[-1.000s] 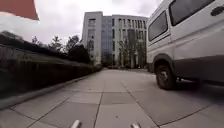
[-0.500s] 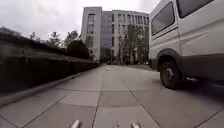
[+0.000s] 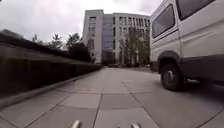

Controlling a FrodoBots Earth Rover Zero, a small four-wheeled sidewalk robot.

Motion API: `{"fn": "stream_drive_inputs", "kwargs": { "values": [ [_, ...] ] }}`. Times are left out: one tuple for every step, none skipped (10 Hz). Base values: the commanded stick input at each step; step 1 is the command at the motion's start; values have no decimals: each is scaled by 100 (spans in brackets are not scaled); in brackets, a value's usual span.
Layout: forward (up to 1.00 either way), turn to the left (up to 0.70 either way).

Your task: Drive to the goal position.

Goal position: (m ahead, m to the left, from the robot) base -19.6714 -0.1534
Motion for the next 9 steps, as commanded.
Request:
{"fn": "stream_drive_inputs", "kwargs": {
  "values": [
    [0,85],
    [0,85],
    [0,85],
    [0,85],
    [0,85],
    [0,85],
    [0,85],
    [0,85],
    [0,85]
  ]
}}
